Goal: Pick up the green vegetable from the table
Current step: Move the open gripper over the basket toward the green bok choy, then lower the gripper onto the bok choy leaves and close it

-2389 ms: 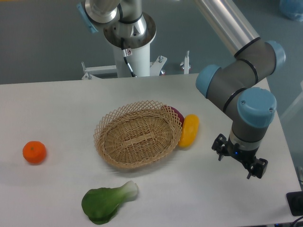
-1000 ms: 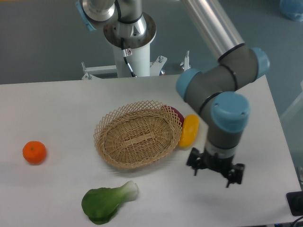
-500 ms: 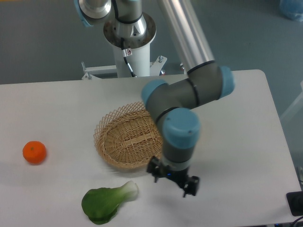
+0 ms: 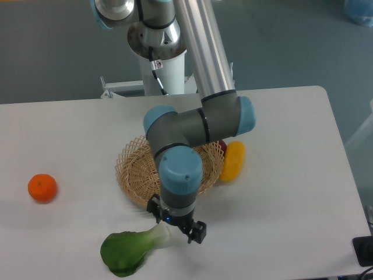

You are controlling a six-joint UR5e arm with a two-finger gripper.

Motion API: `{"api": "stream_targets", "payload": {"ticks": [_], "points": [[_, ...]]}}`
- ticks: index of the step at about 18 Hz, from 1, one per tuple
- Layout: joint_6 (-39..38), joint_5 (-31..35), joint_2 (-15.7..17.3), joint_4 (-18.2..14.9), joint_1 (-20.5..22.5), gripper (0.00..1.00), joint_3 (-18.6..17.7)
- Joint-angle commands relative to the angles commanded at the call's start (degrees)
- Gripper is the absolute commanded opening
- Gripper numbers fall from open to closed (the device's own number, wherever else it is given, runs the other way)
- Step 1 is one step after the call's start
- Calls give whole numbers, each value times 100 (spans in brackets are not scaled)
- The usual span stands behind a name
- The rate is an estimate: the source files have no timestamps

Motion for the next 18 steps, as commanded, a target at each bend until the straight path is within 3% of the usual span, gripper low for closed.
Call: {"api": "stream_targets", "payload": {"ticks": [6,18], "points": [[97,44,-342,210,-255,100,202],[334,53,-484,229,-378,100,97]]}}
